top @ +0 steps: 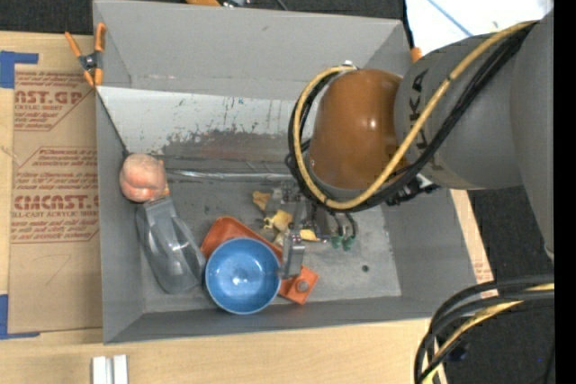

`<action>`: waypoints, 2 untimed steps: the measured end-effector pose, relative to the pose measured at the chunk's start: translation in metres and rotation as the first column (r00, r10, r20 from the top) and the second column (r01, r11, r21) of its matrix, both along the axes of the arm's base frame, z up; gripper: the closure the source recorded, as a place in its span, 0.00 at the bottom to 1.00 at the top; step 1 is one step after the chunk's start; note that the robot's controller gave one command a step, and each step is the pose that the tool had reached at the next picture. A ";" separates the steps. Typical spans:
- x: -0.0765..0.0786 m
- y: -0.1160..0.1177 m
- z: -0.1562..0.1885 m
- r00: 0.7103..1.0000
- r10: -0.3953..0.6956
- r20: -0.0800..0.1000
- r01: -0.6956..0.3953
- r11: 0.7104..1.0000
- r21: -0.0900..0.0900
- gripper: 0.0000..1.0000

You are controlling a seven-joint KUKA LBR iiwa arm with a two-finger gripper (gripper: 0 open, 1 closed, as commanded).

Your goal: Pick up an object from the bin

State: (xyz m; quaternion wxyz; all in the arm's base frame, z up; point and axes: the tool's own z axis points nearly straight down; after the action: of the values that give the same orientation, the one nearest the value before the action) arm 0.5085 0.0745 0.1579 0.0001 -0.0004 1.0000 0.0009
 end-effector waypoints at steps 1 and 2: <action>0.000 0.000 0.000 1.000 0.000 0.000 0.000 1.000 0.000 0.00; -0.008 -0.012 -0.068 0.953 0.302 0.005 -0.302 0.953 -0.001 0.00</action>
Offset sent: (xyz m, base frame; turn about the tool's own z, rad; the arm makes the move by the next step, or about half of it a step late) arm -0.0117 -0.0169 -0.0879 -0.3877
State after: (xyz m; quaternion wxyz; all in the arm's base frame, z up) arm 0.5005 0.0623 0.0903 0.0027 -0.1533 0.9882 0.0008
